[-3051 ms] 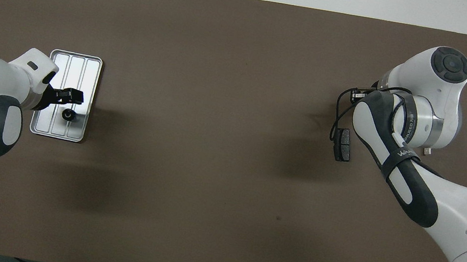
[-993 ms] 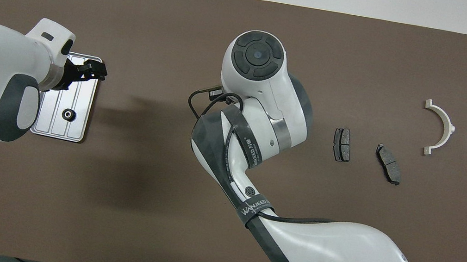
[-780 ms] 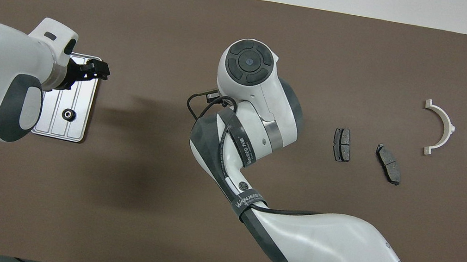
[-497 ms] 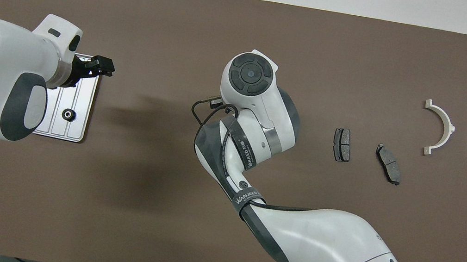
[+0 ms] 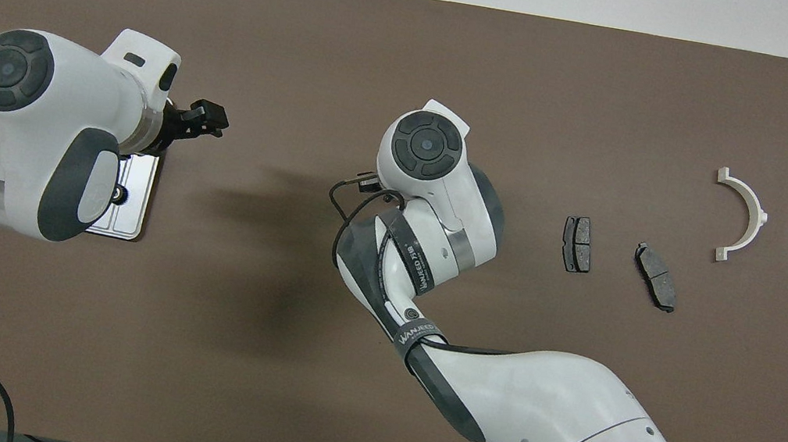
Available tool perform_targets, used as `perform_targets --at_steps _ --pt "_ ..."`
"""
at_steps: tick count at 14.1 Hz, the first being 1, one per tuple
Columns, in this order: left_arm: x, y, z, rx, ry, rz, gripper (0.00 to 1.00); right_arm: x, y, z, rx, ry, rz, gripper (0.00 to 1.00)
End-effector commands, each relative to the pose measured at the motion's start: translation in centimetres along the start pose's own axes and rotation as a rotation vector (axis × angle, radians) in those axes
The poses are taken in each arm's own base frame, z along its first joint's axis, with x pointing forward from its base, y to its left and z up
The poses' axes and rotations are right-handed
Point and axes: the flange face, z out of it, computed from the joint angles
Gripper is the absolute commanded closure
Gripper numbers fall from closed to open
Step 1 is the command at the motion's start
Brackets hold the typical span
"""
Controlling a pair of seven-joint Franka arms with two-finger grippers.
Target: Pick bearing gear from pile to tray
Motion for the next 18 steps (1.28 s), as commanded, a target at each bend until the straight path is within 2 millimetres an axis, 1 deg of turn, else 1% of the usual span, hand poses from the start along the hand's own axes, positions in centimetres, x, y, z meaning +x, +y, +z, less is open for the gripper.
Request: perform_targets --at_steps 1,2,3,4,5,6,7,8,9,10,11,12,13,14,15,16,17,18 --pt "0.6 -0.1 0.0 0.002 -0.014 -0.027 0.00 -0.4 0.4 0.0 -0.005 0.013 -0.014 0.95" --pt "0.7 -0.1 -0.1 0.001 -0.013 -0.029 0.00 -0.4 0.4 0.1 -0.003 0.020 -0.015 0.94" --pt "0.7 0.0 -0.2 -0.001 -0.009 -0.028 0.00 -0.5 0.4 0.3 -0.002 0.025 -0.015 0.90" --pt "0.6 0.3 -0.2 -0.003 -0.005 -0.024 0.00 -0.6 0.5 0.4 -0.001 0.029 -0.015 0.85" --pt "-0.2 1.4 0.3 -0.001 -0.012 -0.003 0.00 -0.6 0.5 0.4 -0.001 0.028 -0.021 0.69" --pt "-0.4 2.2 0.9 0.002 -0.018 0.000 0.00 -0.6 0.5 0.3 -0.001 0.030 -0.021 0.47" --pt "0.0 2.7 0.3 -0.007 -0.005 -0.002 0.00 -0.6 0.5 0.3 -0.001 0.031 -0.023 0.35" --pt "0.5 3.0 0.1 -0.014 0.000 -0.006 0.00 -0.4 0.4 0.1 0.001 0.035 -0.021 0.15" --pt "0.8 3.7 -0.3 -0.023 0.008 -0.015 0.00 -0.3 0.2 -0.3 0.004 0.040 -0.016 0.12" --pt "1.5 4.4 -0.3 -0.026 0.011 -0.056 0.00 0.0 0.1 -1.0 0.013 0.043 -0.004 0.09" --pt "1.9 5.1 -0.5 -0.031 0.014 -0.082 0.00 0.4 -0.1 -1.8 0.021 0.051 0.001 0.09" --pt "2.1 5.7 -0.2 -0.029 0.009 -0.088 0.00 0.5 -0.2 -2.3 0.021 0.045 0.023 0.09" --pt "2.1 6.2 -0.3 -0.033 0.010 -0.083 0.00 0.7 -0.4 -3.5 0.021 0.040 0.050 0.09" --pt "2.4 6.4 -0.2 -0.036 0.014 -0.084 0.00 1.1 -0.3 -5.5 0.018 0.036 0.070 0.09" --pt "3.0 6.9 0.5 -0.033 0.012 -0.088 0.00 1.5 0.8 -7.6 0.016 0.029 0.087 0.09" --pt "3.1 8.1 0.7 -0.037 0.016 -0.109 0.00 1.8 2.2 -9.3 0.009 0.031 0.102 0.08" --pt "2.5 9.7 1.6 -0.035 0.009 -0.117 0.00 2.2 5.2 -11.7 0.005 0.036 0.138 0.08" --pt "2.4 10.4 2.0 -0.032 0.006 -0.119 0.00 2.1 7.2 -13.6 -0.004 0.028 0.165 0.08"
